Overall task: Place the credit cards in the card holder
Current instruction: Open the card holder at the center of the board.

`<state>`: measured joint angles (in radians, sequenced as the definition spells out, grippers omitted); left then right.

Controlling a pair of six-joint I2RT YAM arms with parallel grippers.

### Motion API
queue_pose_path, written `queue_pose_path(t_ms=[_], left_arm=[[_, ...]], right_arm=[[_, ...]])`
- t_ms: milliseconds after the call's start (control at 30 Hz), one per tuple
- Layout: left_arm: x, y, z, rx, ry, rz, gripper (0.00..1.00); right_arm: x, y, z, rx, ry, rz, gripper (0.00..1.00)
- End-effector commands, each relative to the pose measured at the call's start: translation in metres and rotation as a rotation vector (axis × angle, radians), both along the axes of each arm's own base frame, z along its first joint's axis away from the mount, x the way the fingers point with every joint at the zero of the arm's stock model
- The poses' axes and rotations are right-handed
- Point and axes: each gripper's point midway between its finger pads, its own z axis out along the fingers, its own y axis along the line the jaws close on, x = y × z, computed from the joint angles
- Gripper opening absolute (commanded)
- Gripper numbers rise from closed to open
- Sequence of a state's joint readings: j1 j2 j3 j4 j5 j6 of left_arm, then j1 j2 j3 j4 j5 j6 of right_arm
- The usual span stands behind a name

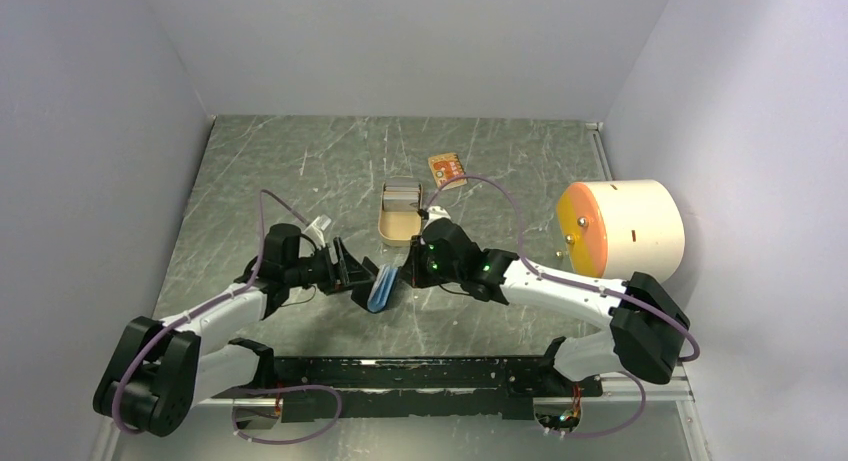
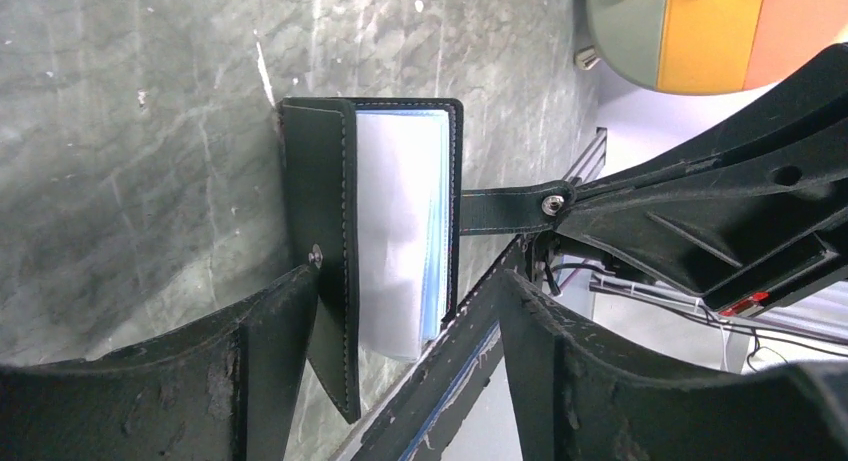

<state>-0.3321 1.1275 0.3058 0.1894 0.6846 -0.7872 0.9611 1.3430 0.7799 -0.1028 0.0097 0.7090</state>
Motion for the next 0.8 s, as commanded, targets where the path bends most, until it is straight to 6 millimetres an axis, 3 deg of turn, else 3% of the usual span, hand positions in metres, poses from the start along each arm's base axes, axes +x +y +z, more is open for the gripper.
queue_pose_path(t_ms=[0, 367, 533, 667, 767], left_arm=[[0.0, -0.007, 0.02, -0.06, -0.08, -0.038, 0.72], [-0.003, -0.003, 0.018, -0.046, -0.094, -0.017, 0.77], [-0.003, 0.0, 0.015, -0.029, -0.112, -0.015, 0.79], [-0.003, -0.003, 0.023, -0.067, -0.149, -0.017, 0.81], [-0.001, -0.001, 0.019, -0.046, -0.145, -0.01, 0.82]], right_arm=[[0.005, 0.015, 0.031, 0.094, -0.032, 0.021, 0.0], [0.002, 0.028, 0.03, 0.157, 0.017, 0.051, 0.0], [-0.001, 0.024, 0.037, 0.212, 0.015, 0.033, 0.0], [-0.001, 0.017, 0.033, 0.204, 0.025, 0.015, 0.0], [0.0, 0.013, 0.03, 0.201, 0.029, 0.014, 0.0]])
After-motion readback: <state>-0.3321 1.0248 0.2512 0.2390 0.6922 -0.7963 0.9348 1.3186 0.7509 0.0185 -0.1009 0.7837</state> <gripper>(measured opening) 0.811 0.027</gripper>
